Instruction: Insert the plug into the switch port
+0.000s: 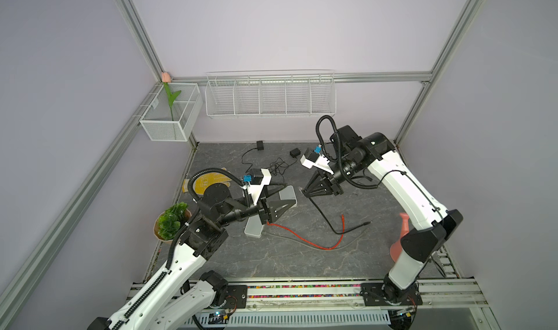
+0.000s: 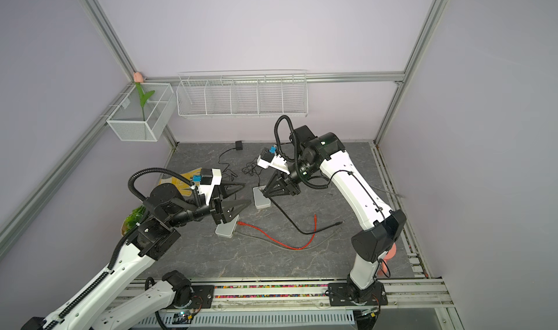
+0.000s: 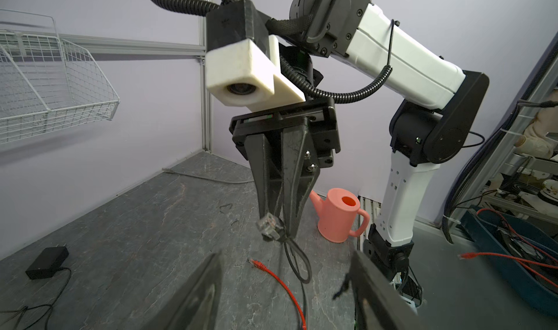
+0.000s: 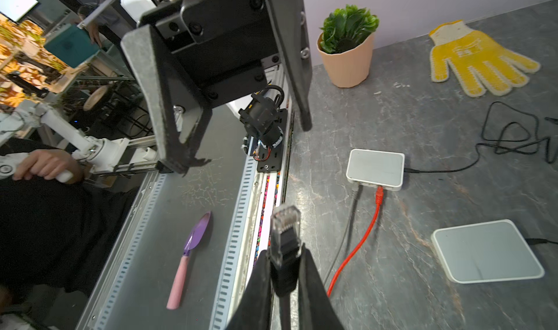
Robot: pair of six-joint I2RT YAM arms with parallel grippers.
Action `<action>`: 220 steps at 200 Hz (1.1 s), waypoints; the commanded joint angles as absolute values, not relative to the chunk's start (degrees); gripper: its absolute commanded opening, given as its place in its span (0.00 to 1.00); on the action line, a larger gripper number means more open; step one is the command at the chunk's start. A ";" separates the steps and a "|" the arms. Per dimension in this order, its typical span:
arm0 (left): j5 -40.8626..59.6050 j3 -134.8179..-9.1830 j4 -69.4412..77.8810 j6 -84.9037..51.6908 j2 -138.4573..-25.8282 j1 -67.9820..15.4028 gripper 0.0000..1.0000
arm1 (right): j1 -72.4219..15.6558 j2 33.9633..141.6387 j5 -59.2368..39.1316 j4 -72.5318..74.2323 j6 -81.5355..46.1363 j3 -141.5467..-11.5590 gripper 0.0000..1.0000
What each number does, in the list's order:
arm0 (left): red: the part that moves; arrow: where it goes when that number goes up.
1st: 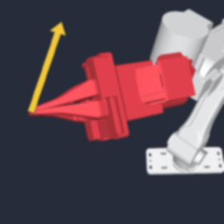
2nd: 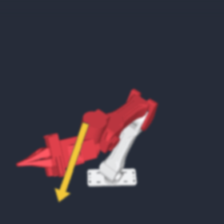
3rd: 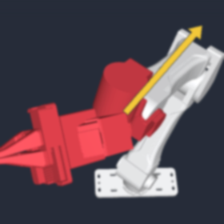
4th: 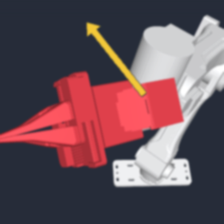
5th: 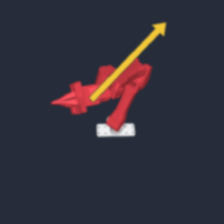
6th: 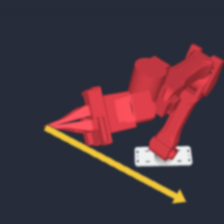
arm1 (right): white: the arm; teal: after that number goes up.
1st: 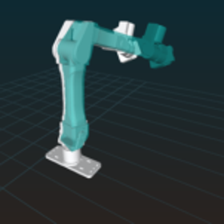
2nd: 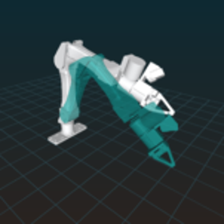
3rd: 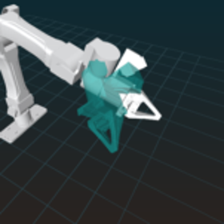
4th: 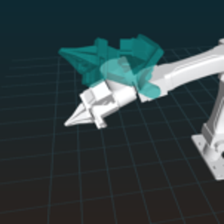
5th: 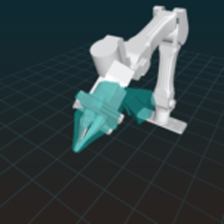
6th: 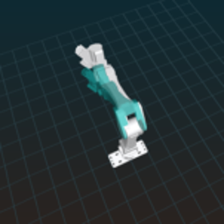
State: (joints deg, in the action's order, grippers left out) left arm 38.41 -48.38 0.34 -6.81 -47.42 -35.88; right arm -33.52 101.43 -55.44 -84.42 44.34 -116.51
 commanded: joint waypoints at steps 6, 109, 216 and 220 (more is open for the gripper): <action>38.91 -48.56 1.96 -6.50 -48.22 -35.57 0.66 | -34.72 102.08 -60.99 -91.94 50.68 -118.56 0.15; 46.44 -48.43 10.03 -11.44 -52.66 -35.51 0.60 | -37.52 106.16 -62.48 -96.79 54.75 -121.90 0.16; 48.25 -47.47 9.67 -11.43 -52.87 -35.51 0.12 | -38.03 107.23 -64.25 -99.50 56.69 -125.16 0.15; 48.17 -47.43 9.62 -11.51 -52.80 -35.51 0.09 | -37.98 107.23 -64.25 -99.58 56.69 -125.16 0.15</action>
